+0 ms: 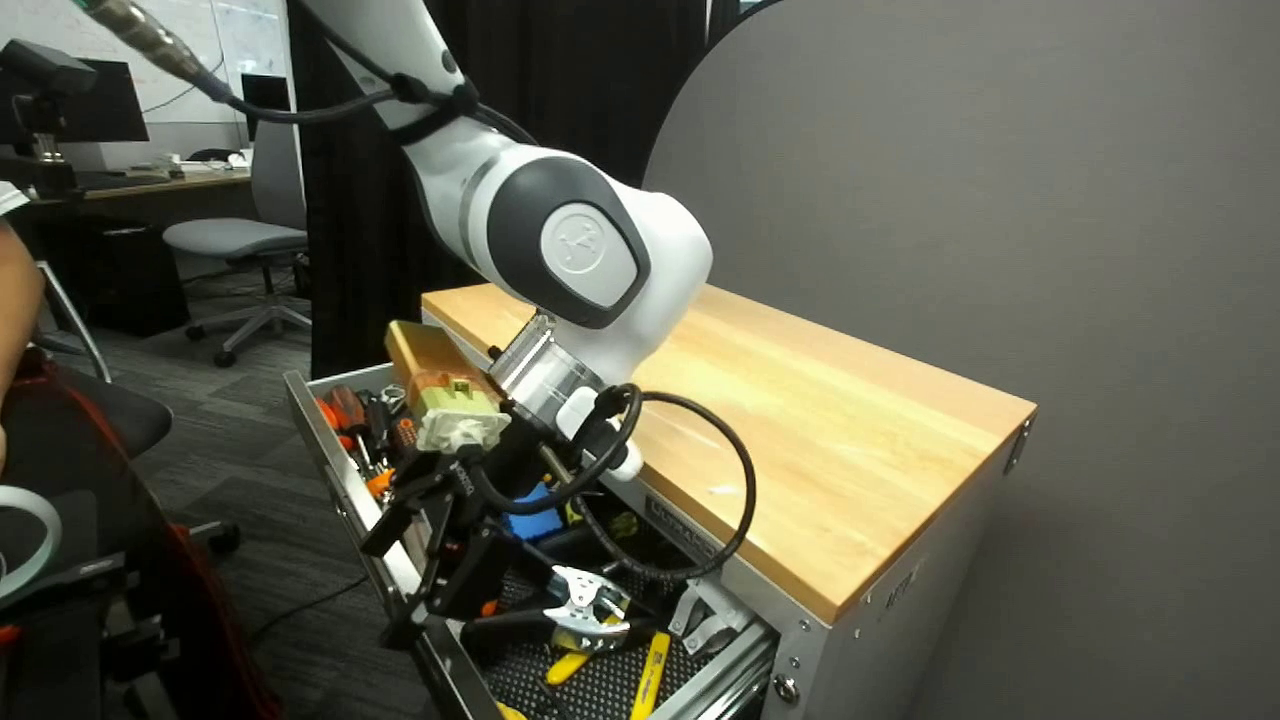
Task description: Put the screwdriver in the drawer and close the drawer
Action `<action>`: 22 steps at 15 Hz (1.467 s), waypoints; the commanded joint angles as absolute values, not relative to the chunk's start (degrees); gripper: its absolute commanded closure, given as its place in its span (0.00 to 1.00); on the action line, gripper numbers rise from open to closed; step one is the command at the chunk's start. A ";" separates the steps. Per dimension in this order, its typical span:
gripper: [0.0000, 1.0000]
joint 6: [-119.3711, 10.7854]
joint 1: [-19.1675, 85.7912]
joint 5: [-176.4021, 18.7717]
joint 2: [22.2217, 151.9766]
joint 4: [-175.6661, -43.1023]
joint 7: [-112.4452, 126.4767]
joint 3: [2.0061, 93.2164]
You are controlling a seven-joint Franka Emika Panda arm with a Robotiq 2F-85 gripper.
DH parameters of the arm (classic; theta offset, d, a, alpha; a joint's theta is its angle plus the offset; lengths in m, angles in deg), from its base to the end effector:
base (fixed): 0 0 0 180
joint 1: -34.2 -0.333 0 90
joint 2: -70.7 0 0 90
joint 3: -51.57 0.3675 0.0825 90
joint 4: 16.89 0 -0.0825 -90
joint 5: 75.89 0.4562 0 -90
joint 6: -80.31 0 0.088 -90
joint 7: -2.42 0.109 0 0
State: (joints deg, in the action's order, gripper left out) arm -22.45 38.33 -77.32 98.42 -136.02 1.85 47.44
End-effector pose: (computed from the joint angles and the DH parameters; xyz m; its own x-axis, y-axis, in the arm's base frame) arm 0.5439 -0.0830 0.1444 0.7110 -0.1051 -0.6953 -0.1076 -0.9934 0.0402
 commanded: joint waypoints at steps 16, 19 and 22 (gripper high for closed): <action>1.00 -26.63 37.94 -81.50 101.06 -135.66 11.15 44.77; 1.00 -31.93 37.82 -80.29 100.65 -137.10 14.13 44.69; 1.00 -36.69 37.91 -78.65 98.48 -138.69 17.09 44.87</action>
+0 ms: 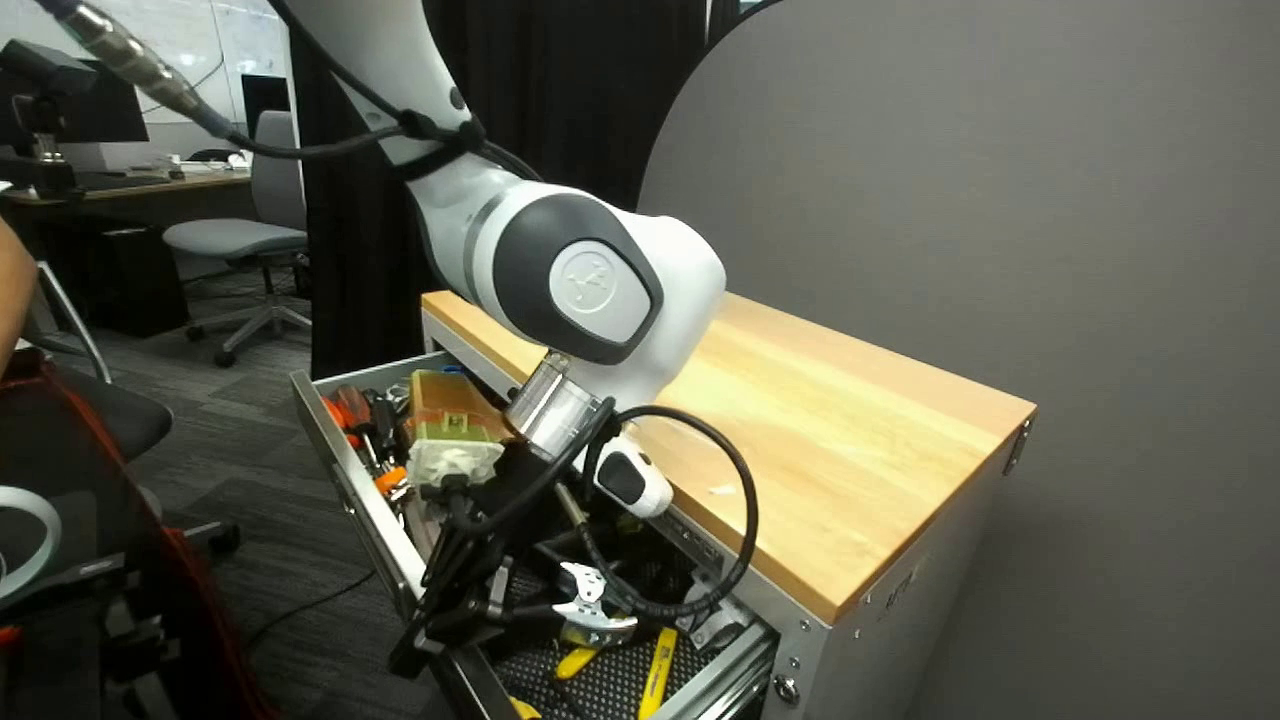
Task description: Put the screwdriver in the drawer and close the drawer
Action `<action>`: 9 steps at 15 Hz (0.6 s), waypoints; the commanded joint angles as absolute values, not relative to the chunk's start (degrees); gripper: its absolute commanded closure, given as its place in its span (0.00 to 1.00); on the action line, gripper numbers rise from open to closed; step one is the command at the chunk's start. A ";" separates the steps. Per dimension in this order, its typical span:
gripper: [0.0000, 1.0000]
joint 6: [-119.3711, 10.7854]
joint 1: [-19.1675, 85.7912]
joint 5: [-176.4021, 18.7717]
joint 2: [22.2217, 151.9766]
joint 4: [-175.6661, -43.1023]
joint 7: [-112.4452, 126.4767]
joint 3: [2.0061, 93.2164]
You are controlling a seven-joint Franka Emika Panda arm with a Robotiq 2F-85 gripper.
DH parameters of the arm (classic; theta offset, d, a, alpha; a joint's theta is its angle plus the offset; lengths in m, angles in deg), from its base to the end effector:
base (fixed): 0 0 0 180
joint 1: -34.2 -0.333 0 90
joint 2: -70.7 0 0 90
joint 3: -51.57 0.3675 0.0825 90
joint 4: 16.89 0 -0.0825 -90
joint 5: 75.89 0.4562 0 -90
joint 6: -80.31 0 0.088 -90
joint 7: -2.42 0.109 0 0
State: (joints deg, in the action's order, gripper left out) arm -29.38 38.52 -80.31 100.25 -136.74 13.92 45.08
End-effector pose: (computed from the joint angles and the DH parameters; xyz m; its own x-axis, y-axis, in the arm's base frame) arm 0.5437 -0.1132 0.1235 0.7204 -0.3373 -0.6060 -0.2555 -0.9414 0.2202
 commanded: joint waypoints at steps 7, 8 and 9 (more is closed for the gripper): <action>1.00 -51.15 37.19 -73.37 96.11 -140.51 20.33 46.07; 1.00 -53.08 36.94 -72.83 96.22 -140.57 20.48 46.22; 1.00 -55.32 36.57 -72.32 96.34 -140.61 20.78 46.38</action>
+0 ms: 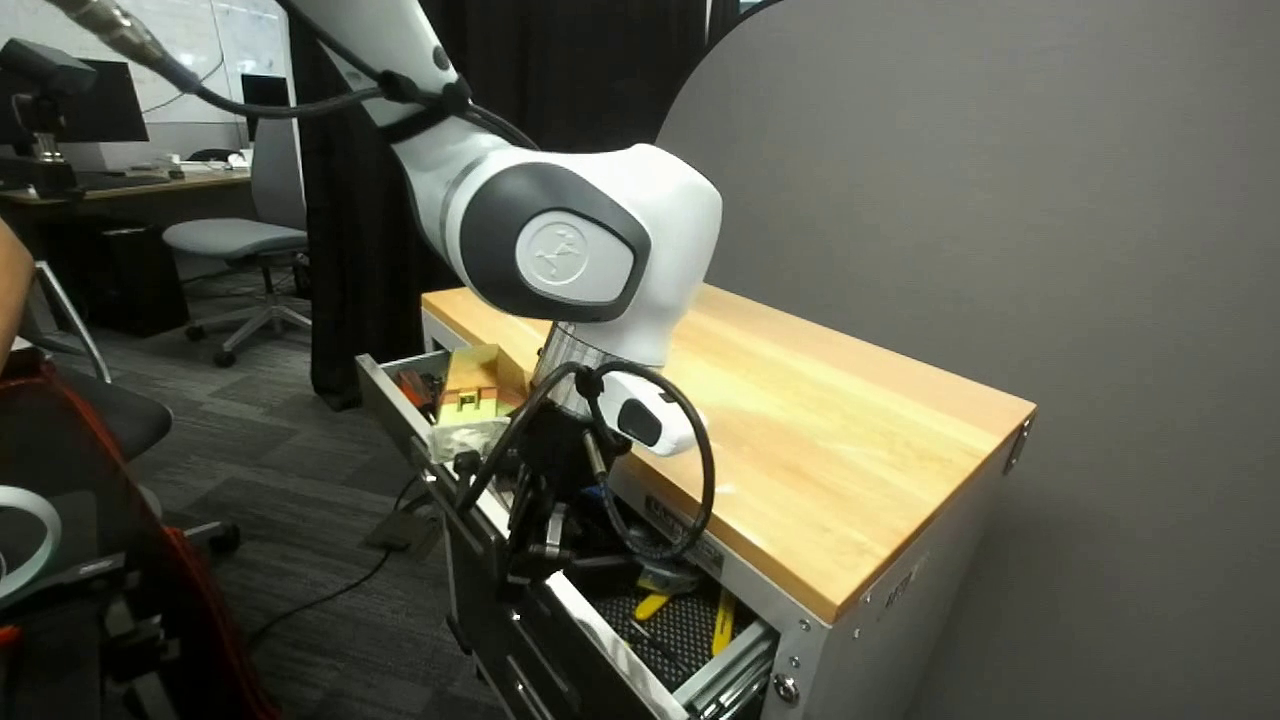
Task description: Put the screwdriver in the drawer and close the drawer
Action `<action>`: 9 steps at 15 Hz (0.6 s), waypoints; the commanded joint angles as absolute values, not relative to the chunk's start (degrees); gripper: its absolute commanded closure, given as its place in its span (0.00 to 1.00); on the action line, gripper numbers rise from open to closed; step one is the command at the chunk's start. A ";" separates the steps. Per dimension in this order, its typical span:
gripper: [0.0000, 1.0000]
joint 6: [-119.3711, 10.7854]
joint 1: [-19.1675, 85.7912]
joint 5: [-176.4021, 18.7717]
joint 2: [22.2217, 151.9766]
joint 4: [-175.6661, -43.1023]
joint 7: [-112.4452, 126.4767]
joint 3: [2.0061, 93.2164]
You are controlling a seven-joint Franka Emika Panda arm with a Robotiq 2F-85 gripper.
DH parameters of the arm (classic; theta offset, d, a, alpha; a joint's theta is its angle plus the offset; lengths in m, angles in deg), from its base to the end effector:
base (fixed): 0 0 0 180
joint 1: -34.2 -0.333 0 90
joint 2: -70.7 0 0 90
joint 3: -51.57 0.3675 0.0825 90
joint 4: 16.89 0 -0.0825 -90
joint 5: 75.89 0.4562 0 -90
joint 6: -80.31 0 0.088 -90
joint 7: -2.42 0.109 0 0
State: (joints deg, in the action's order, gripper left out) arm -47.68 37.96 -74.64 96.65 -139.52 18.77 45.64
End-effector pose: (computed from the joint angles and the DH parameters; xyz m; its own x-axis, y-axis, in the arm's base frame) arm 0.5791 -0.1004 0.1495 0.8335 -0.4467 -0.3252 -0.4283 -0.8942 0.1306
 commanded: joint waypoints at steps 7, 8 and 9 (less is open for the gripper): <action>1.00 -70.24 35.71 -67.93 97.03 -140.80 20.16 48.20; 1.00 -73.54 35.65 -67.35 96.69 -141.70 20.11 48.31; 1.00 -76.22 35.47 -67.23 96.32 -142.84 19.91 48.31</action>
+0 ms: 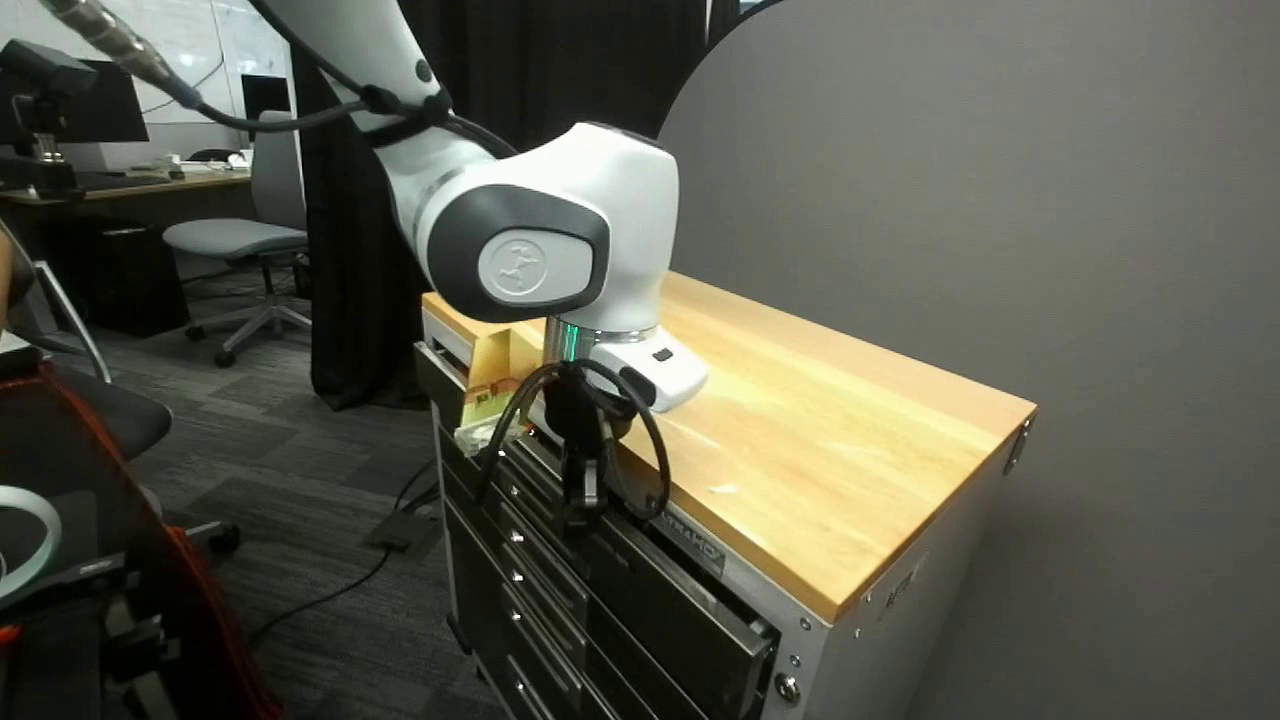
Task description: Put the screwdriver in the drawer and close the drawer
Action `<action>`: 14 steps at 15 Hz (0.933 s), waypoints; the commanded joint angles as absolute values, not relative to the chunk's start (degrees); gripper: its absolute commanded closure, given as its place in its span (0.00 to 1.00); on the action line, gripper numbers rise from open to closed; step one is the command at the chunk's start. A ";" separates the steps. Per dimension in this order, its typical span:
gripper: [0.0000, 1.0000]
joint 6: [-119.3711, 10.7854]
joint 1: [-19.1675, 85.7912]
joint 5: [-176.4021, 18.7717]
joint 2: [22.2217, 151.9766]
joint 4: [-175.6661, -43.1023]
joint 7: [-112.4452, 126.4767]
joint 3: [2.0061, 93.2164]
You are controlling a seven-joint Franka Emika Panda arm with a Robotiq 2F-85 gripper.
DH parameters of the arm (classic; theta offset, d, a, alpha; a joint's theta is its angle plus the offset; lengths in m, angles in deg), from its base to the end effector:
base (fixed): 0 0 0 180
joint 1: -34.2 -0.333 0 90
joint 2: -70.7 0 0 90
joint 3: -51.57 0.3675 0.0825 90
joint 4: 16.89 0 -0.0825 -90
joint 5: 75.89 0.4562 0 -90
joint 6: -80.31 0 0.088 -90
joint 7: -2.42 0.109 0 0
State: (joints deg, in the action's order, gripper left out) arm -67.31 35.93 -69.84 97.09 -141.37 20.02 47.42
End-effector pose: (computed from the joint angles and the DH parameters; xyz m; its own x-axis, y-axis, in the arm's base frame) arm 0.6097 -0.0656 0.1541 0.8790 -0.4732 -0.0583 -0.4741 -0.8805 -0.0018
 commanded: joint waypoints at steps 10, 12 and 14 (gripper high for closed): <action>1.00 -98.99 42.96 -58.86 94.20 -152.59 12.91 60.27; 1.00 -102.22 47.81 -56.92 94.32 -153.43 11.07 65.64; 1.00 -104.59 53.53 -56.58 94.45 -154.30 10.02 71.32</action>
